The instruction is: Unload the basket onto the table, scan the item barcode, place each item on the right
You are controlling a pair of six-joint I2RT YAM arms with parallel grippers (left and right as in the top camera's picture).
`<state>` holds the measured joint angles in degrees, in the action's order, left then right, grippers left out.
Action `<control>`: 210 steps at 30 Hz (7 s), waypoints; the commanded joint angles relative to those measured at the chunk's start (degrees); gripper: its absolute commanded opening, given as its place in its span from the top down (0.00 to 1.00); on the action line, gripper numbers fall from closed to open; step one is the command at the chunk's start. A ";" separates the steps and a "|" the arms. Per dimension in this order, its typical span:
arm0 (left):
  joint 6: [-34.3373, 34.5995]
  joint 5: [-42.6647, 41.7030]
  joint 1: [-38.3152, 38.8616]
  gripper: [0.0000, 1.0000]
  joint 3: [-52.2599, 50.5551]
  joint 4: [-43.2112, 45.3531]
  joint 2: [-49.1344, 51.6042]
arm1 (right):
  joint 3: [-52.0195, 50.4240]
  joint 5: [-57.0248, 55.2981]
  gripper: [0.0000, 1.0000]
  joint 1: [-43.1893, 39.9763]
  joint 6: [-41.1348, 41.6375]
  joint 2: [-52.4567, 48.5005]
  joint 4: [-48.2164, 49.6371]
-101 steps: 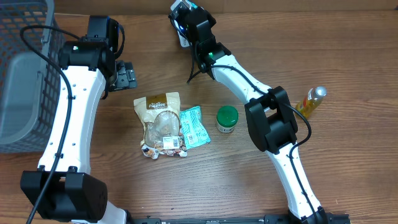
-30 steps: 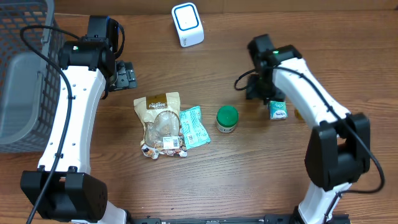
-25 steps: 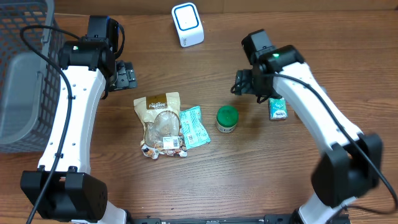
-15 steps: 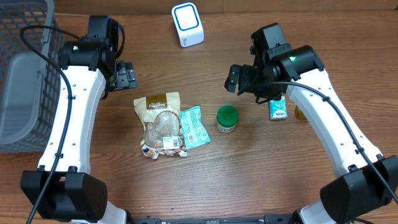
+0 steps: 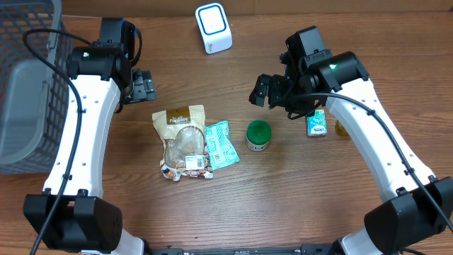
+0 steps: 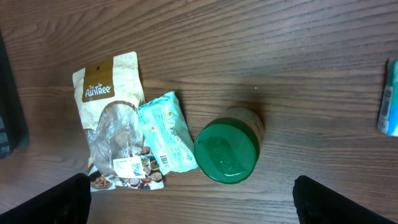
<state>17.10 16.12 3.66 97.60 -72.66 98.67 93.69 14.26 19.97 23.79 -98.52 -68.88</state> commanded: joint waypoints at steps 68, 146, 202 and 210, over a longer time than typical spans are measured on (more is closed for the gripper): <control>-0.39 0.76 -0.26 0.00 0.79 0.04 0.24 | -2.03 -12.70 0.00 7.85 9.29 0.13 0.33; -0.39 0.76 -0.26 0.00 0.79 0.04 0.24 | -22.18 -14.62 0.14 11.85 14.19 -3.74 17.62; -0.39 0.76 -0.26 0.00 0.79 0.04 0.24 | -23.30 -16.70 0.32 11.89 12.00 -3.74 18.45; -0.39 0.76 -0.26 0.01 0.79 0.04 0.24 | -23.30 -23.34 0.41 11.78 11.74 -3.74 18.21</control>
<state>17.10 16.14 3.66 97.60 -72.66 98.67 71.07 -5.21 31.77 35.35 -102.06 -50.43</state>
